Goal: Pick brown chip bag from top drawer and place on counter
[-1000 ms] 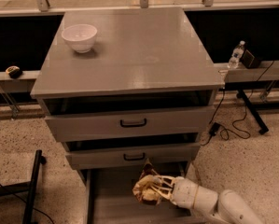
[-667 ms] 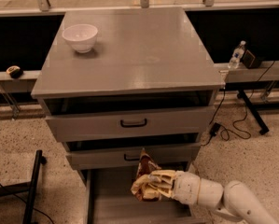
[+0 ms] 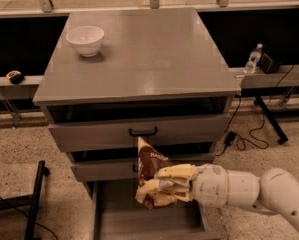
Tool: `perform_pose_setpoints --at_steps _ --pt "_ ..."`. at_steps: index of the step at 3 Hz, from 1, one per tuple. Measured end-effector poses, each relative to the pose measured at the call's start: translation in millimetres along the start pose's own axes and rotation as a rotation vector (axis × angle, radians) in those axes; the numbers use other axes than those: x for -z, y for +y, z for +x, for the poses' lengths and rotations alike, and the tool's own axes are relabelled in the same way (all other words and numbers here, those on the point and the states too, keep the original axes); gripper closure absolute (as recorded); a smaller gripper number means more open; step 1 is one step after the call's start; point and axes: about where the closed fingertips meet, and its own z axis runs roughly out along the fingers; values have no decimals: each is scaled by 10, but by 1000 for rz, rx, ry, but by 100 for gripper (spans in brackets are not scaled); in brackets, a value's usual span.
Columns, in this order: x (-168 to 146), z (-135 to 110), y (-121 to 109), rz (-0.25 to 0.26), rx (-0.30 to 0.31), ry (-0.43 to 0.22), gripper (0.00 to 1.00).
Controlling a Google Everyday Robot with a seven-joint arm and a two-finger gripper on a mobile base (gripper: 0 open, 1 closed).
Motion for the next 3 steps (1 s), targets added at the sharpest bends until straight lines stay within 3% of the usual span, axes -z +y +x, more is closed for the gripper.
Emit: perform_pose_setpoints --at_steps 1,3 --pt "-110 -421 -431 -61 125 -36 100" --pt "-150 -509 -559 -80 169 -38 100"
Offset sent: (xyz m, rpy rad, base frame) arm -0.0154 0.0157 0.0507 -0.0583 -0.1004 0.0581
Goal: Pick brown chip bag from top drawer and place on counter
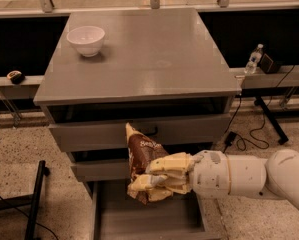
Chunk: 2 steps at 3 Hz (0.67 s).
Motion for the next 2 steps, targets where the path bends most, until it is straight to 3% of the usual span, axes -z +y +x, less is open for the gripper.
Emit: perform_pose_setpoints --at_steps 1,2 --pt "32 -11 -427 22 122 27 100" --pt "98 -138 -1099 35 274 36 100"
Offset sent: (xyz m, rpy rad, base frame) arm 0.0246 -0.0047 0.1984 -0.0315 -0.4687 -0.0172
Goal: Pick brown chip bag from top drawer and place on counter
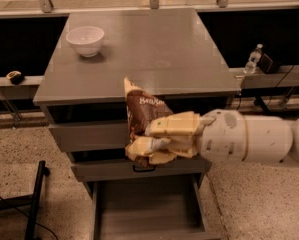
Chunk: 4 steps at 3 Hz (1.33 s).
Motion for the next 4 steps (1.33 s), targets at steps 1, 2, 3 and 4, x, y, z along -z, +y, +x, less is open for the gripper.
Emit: perform_pose_setpoints --at_steps 1,2,3,4 --pt "111 7 -662 10 122 10 100" --pt "153 265 -1072 -11 177 43 100" --pt "48 854 -1285 -58 217 107 100" --pt "-90 1537 -1182 -87 208 188 100"
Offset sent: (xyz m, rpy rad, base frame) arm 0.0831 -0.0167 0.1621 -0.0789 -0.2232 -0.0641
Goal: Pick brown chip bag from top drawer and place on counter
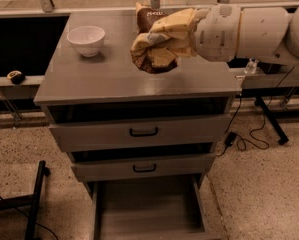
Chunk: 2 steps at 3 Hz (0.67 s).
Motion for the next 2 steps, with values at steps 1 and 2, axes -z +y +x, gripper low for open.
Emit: perform_pose_setpoints --at_steps 1,2 --pt "-299 427 354 -11 -30 43 100" --pt "-620 638 747 -38 -51 32 100"
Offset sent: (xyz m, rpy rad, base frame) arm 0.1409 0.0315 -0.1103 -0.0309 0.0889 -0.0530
